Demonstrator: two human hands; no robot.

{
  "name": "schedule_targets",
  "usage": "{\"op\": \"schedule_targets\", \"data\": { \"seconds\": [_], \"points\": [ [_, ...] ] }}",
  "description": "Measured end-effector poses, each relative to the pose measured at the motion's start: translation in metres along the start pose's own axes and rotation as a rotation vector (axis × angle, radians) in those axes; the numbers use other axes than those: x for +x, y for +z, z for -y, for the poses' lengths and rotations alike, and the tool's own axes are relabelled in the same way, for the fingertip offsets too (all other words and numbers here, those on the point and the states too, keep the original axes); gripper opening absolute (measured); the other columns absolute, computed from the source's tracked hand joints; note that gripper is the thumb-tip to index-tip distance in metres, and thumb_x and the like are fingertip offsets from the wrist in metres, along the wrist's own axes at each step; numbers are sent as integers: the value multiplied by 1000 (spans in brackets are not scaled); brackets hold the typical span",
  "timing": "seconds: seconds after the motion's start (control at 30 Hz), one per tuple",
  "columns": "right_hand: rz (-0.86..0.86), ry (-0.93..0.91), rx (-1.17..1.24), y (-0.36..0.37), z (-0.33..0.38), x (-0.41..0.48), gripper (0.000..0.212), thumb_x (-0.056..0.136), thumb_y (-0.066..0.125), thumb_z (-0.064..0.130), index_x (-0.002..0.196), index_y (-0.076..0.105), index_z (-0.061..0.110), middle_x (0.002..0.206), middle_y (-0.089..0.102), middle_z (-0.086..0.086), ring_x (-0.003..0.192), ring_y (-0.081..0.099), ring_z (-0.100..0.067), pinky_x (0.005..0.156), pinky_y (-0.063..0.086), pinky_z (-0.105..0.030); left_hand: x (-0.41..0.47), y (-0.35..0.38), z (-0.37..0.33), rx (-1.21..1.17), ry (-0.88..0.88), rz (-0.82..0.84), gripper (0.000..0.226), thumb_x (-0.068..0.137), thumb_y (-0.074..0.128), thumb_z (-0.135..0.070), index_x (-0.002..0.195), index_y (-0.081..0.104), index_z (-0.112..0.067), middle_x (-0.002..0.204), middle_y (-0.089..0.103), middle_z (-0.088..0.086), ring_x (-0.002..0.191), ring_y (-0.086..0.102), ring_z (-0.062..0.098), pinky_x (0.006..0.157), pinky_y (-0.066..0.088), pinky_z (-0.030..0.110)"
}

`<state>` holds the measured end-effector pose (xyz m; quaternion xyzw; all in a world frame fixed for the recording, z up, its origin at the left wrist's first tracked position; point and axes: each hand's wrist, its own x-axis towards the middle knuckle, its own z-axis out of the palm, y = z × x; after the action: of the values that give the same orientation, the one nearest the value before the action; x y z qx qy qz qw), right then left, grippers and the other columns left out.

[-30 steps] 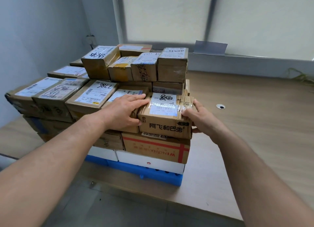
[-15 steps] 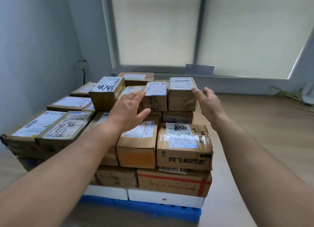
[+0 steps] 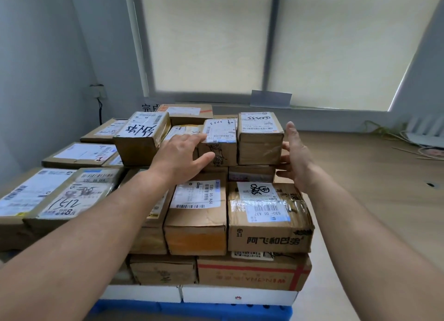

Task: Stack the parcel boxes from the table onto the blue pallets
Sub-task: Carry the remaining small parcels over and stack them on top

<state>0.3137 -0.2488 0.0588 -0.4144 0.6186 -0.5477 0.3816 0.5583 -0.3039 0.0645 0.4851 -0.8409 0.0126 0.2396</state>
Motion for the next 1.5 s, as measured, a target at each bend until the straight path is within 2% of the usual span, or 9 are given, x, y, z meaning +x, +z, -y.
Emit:
{"op": "schedule_targets", "data": {
  "seconds": [0.27,0.4,0.47,0.6,0.8,0.9,1.1,1.27,1.5],
  "points": [
    [-41,-130,-81,8,10,13,42,94,51,46,124,53,16,100,68,-3,81,67,-22,65,46,-30,4,-8,5,17,39,-72,59,92,42,-55,143,37,-26,146,43,0,136,33,19,112,24,43],
    [-49,-121,-124,14,14,14,39,95,53,33,128,50,11,103,65,-2,74,63,-19,55,43,-25,5,-17,12,24,43,-82,56,93,43,-52,142,40,-26,144,44,-1,135,34,19,111,24,42],
    [-73,-112,-170,16,18,10,49,96,53,36,136,44,9,111,61,-1,79,62,-16,61,46,-27,3,-19,15,25,61,-96,54,93,45,-51,141,41,-25,143,46,-1,135,35,19,110,26,42],
    [-299,-301,-616,23,33,2,72,91,56,48,150,27,18,147,39,-11,132,39,-29,107,35,-42,-1,-28,29,88,101,-218,52,93,49,-47,136,49,-18,138,51,5,132,40,24,106,29,44],
    [-146,-586,-1254,70,57,-12,70,83,59,61,144,32,41,157,22,-5,146,12,-24,115,0,-55,-3,-39,54,272,-103,-148,61,90,41,-61,142,38,-30,151,34,2,143,19,23,112,8,58],
    [-32,-542,-1431,93,54,-9,60,85,58,54,140,38,42,152,31,-4,144,16,-27,112,2,-65,-4,-37,65,309,-203,-45,61,89,38,-65,142,34,-36,152,30,1,143,16,24,109,13,63],
    [-23,-491,-1447,100,47,-4,48,90,55,44,137,45,39,141,47,2,136,28,-26,109,19,-64,-4,-29,76,206,-181,-76,51,94,40,-52,142,36,-35,148,38,-3,137,29,22,110,23,54],
    [-19,-519,-1396,98,54,-6,56,89,54,52,141,41,36,143,44,2,135,32,-25,111,21,-59,2,-30,72,268,-191,-85,53,91,39,-58,139,40,-34,142,45,-2,135,33,23,111,13,61],
    [-241,-694,-1242,73,77,-1,42,96,49,41,135,52,26,138,52,-3,127,44,-25,104,30,-39,21,-36,48,171,0,-190,51,93,45,-48,138,44,-24,145,42,3,136,32,23,113,17,47]
  ]
}}
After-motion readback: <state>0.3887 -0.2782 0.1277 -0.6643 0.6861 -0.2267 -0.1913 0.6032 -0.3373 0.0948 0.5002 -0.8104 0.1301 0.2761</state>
